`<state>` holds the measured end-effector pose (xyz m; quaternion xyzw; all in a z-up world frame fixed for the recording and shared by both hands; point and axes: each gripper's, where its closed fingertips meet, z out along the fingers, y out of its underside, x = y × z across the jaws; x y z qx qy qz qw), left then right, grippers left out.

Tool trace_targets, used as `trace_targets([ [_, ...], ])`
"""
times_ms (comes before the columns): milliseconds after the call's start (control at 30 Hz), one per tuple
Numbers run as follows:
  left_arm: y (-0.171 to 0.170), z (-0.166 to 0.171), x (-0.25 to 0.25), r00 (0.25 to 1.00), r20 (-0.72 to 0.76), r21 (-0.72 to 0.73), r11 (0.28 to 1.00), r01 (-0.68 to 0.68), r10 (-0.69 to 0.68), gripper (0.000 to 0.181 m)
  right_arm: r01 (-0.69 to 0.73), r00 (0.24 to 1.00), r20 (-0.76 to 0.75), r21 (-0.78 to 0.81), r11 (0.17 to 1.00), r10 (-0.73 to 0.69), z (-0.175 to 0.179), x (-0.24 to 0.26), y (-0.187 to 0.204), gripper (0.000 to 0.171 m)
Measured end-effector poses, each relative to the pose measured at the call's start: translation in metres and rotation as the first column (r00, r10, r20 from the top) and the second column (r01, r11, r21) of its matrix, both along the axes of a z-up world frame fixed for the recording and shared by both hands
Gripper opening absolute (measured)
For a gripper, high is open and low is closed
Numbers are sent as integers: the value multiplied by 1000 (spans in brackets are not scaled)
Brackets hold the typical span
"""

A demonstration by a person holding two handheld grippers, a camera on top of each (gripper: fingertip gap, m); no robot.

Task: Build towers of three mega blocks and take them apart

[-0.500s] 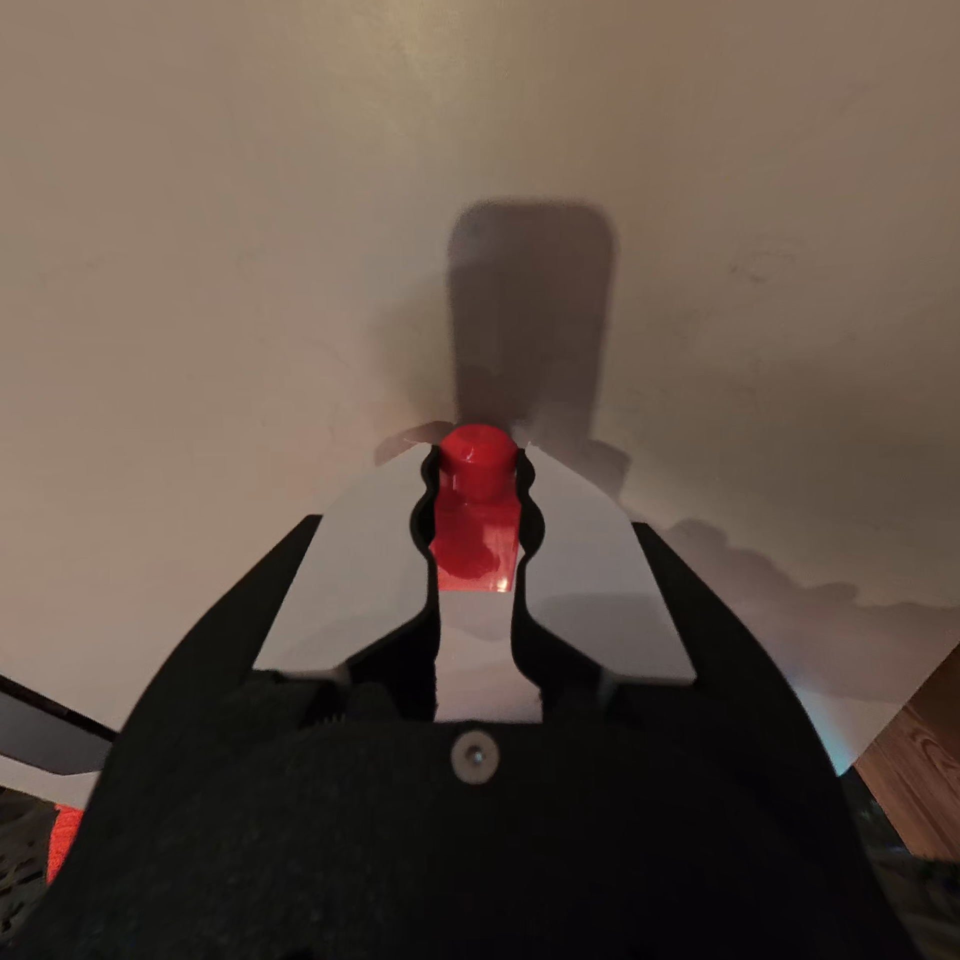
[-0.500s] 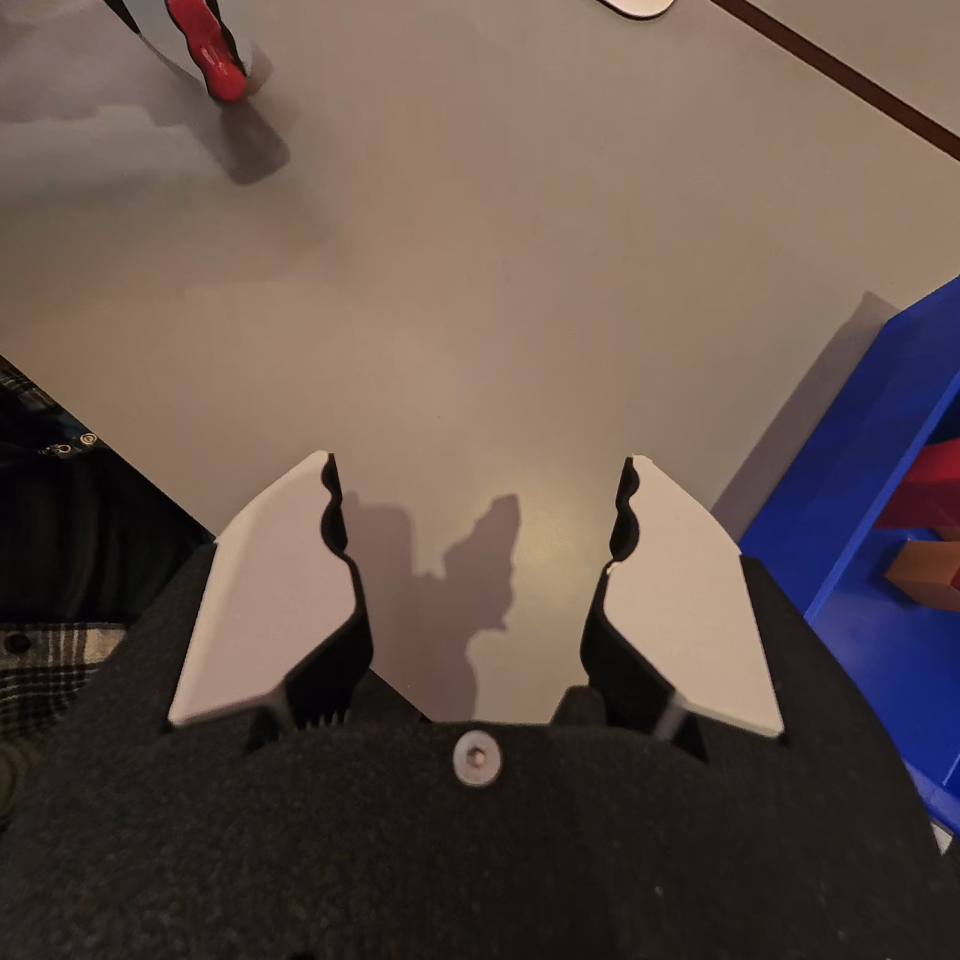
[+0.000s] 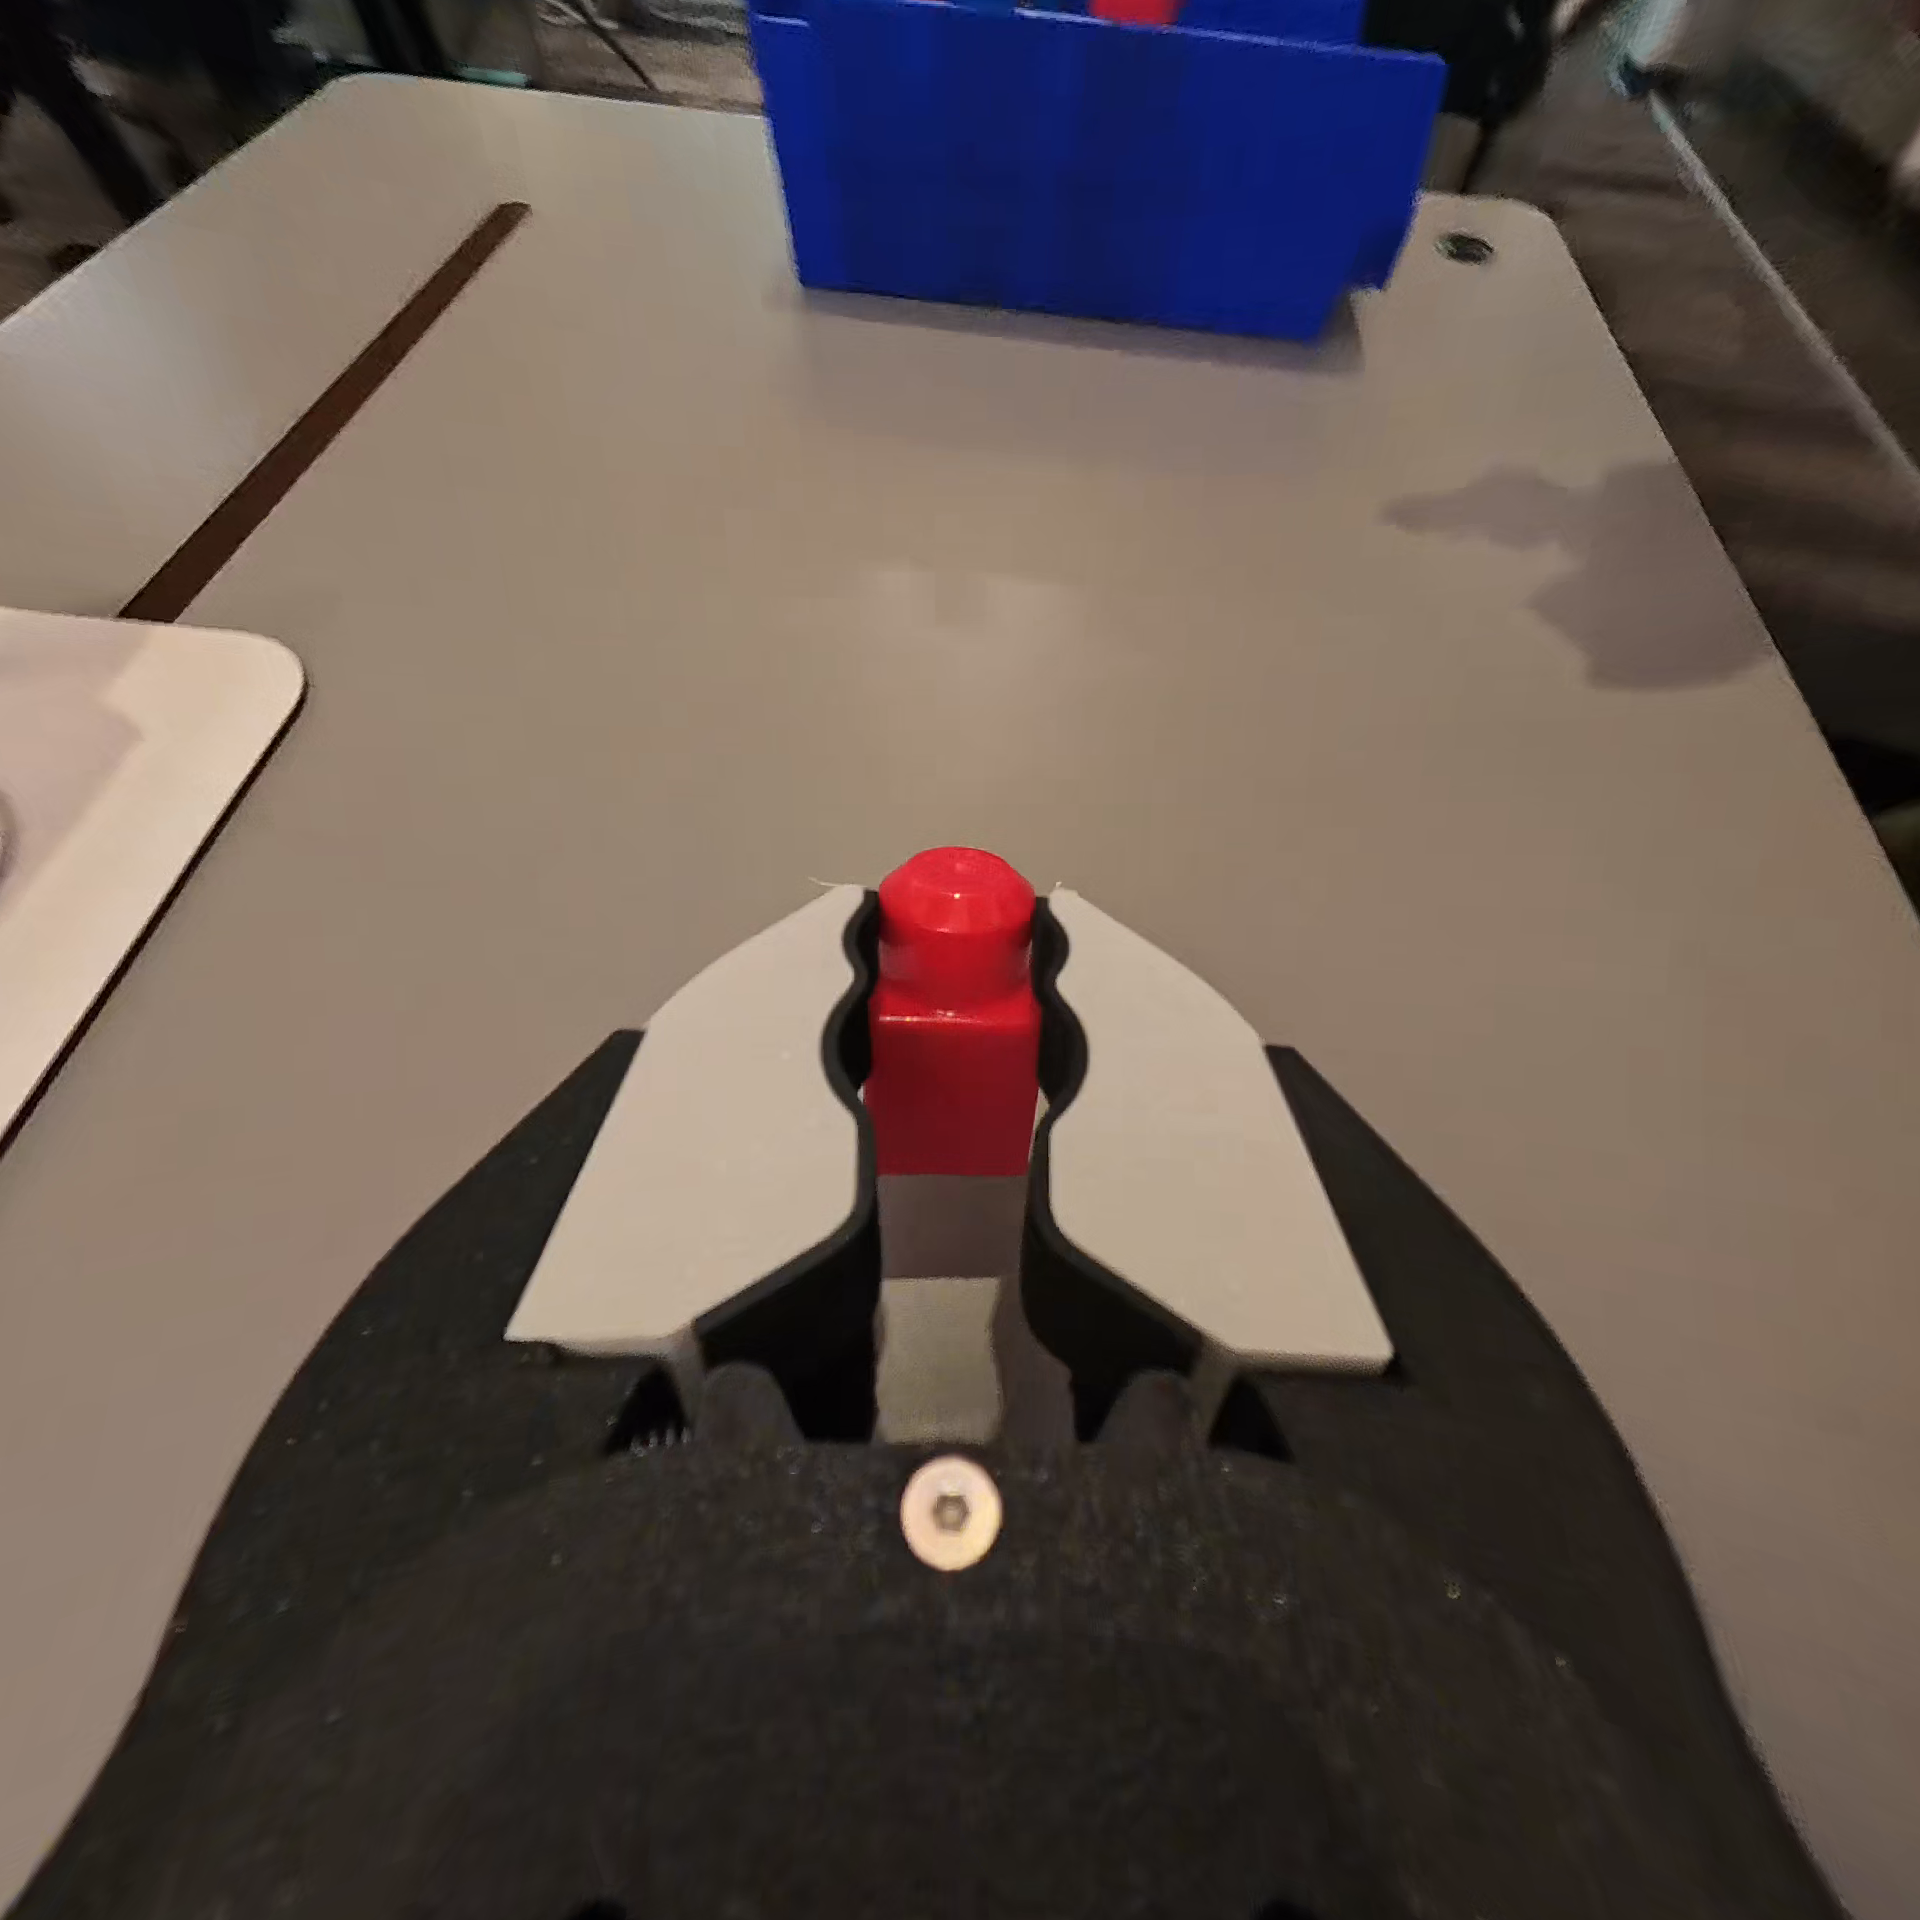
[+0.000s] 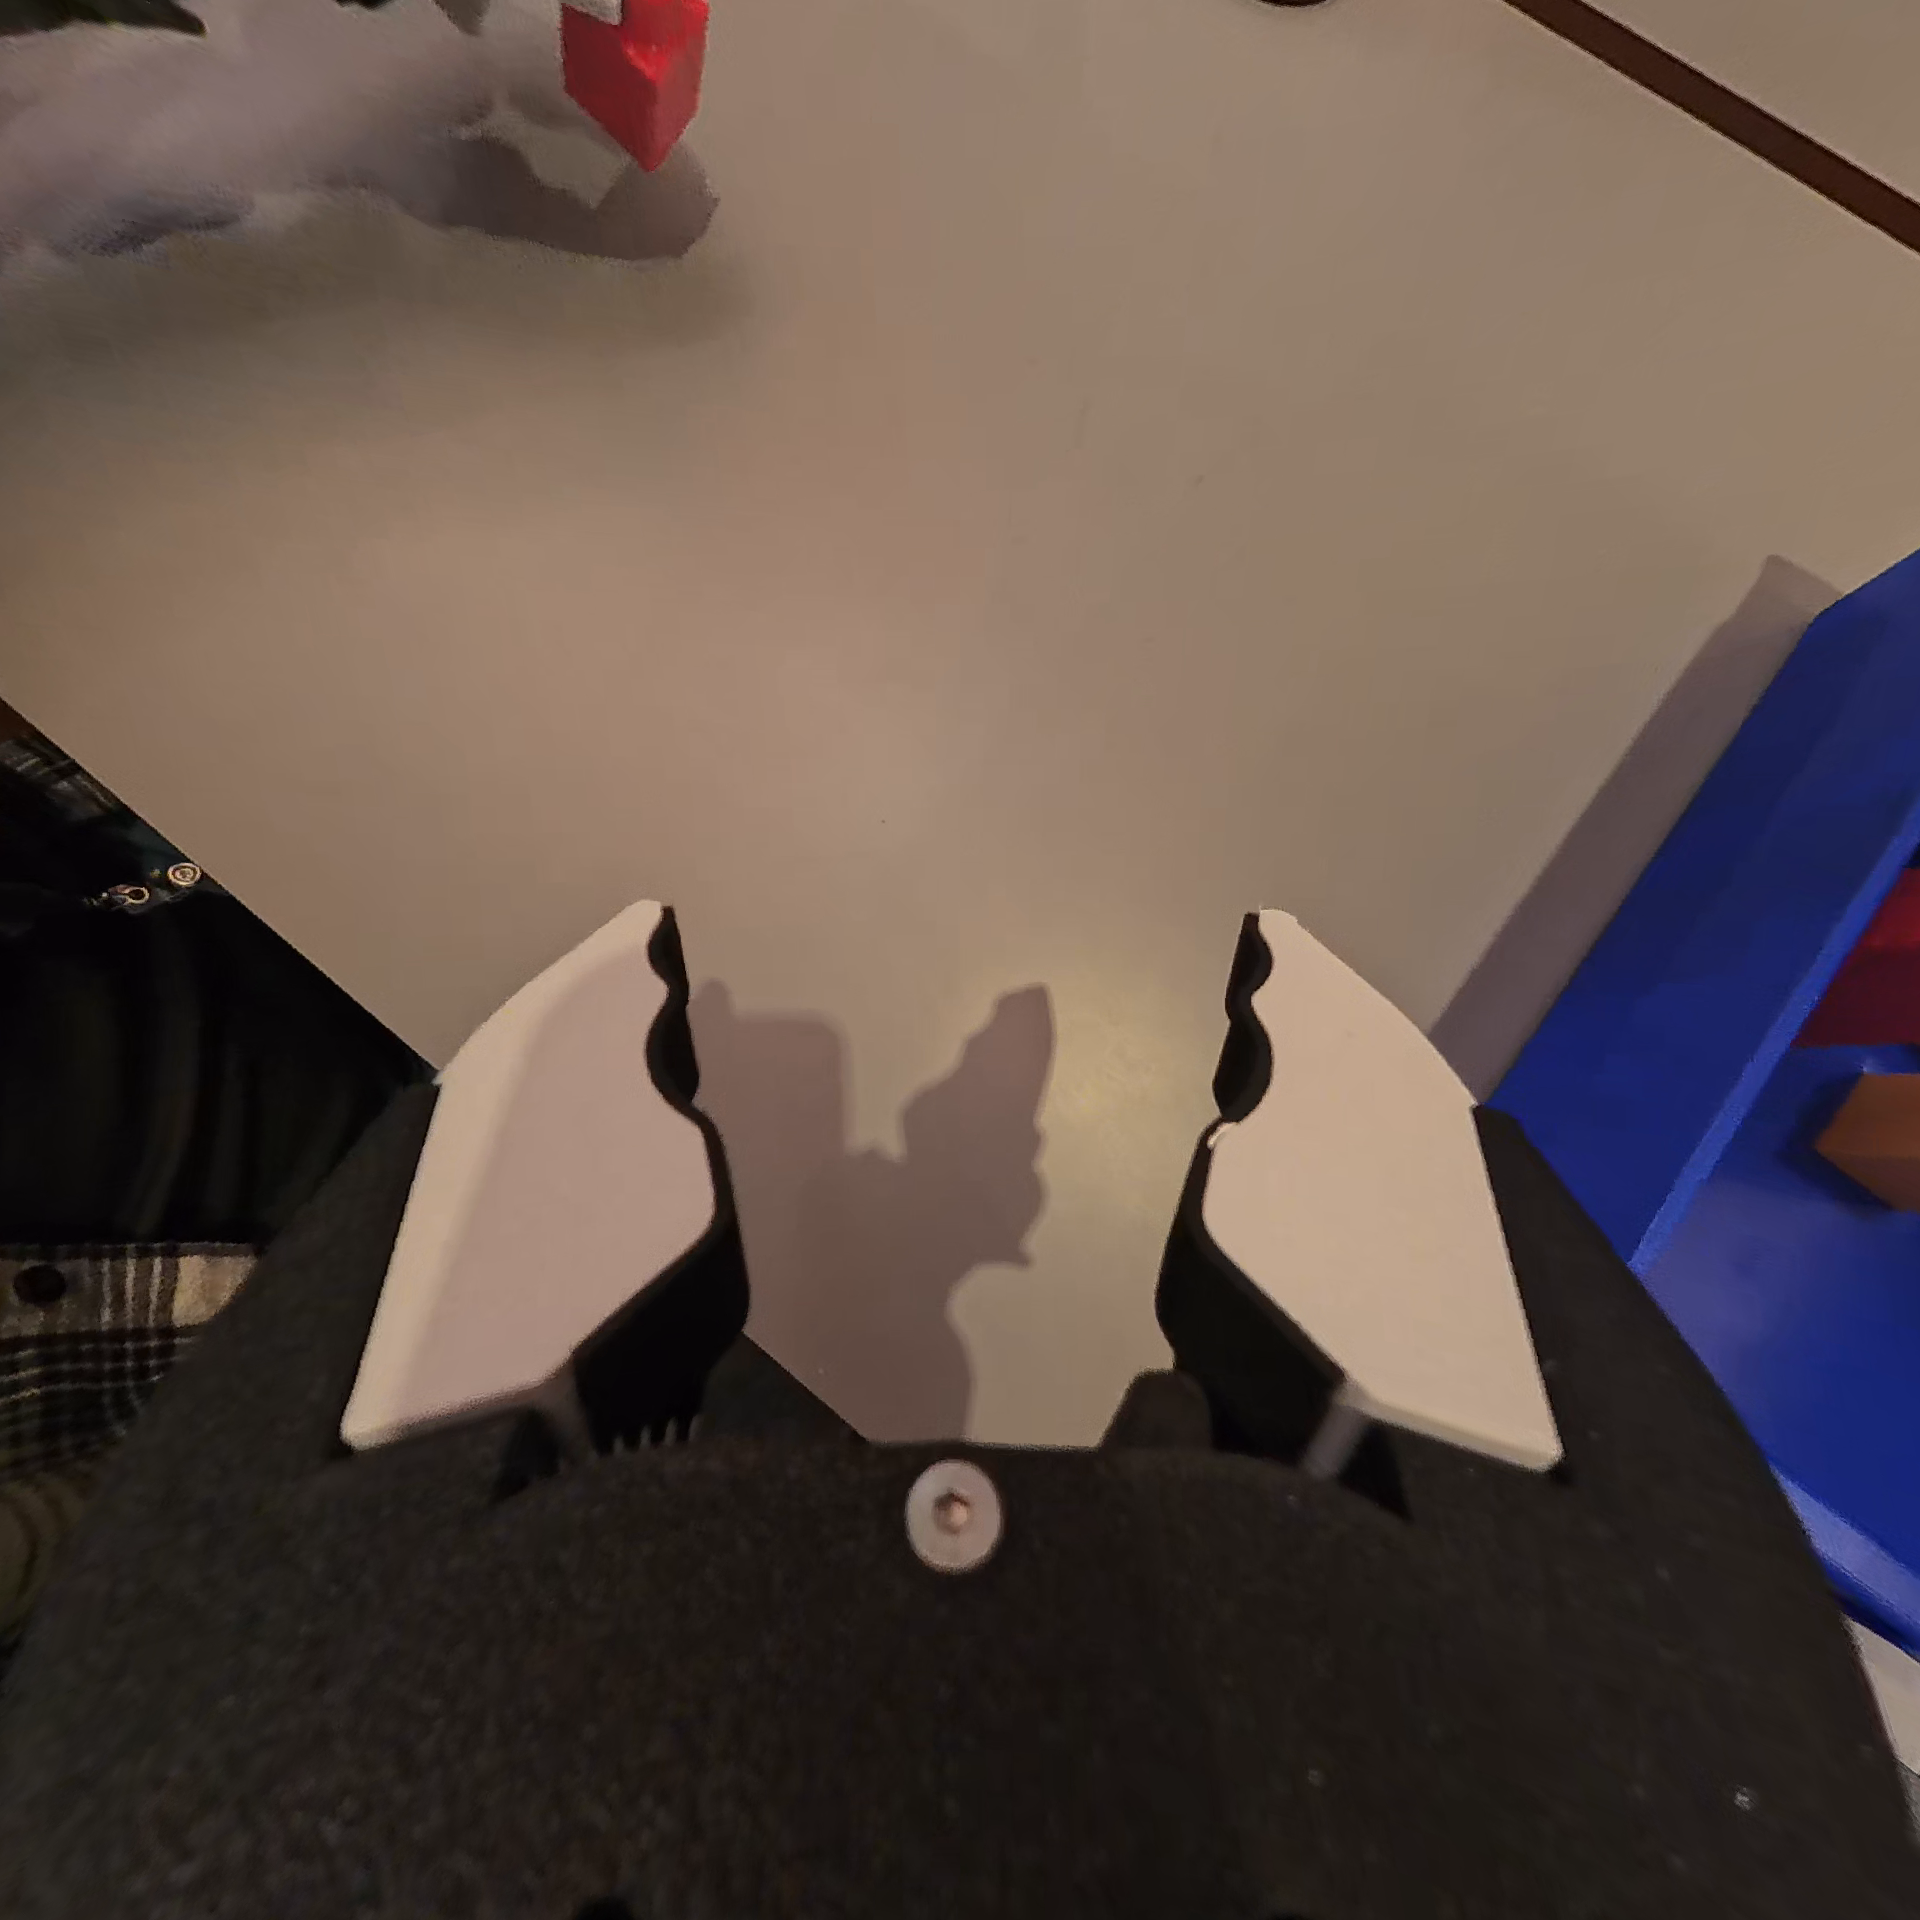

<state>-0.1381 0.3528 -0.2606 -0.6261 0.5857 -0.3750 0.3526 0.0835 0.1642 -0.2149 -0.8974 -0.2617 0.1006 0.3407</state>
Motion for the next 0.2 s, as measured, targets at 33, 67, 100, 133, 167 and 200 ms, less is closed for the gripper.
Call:
trace_targets([
  [33, 4, -4, 0, 1000, 14, -18, 999, -26, 27, 27, -4, 1000, 3, -1, 1000, 4, 0, -1, 0, 99],
  [67, 7, -8, 0, 999, 17, -34, 998, -48, 48, 27, -7, 1000, 6, -1, 1000, 7, 0, -2, -1, 99],
  [100, 9, -13, -1, 998, 11, -40, 997, -65, 66, 27, -7, 1000, 8, 0, 1000, 7, 1, -2, -1, 99],
  [133, 11, -18, -1, 997, -3, -39, 996, -76, 76, 27, -7, 1000, 8, 2, 1000, 7, 2, -2, -1, 99],
  [167, 11, -24, -2, 997, -24, -38, 996, -79, 78, 27, -6, 1000, 7, 2, 1000, 5, 3, -1, -1, 99],
  [200, 11, -29, -3, 996, -45, -37, 996, -80, 78, 27, -3, 1000, 7, 4, 1000, 3, 3, -1, -1, 99],
])
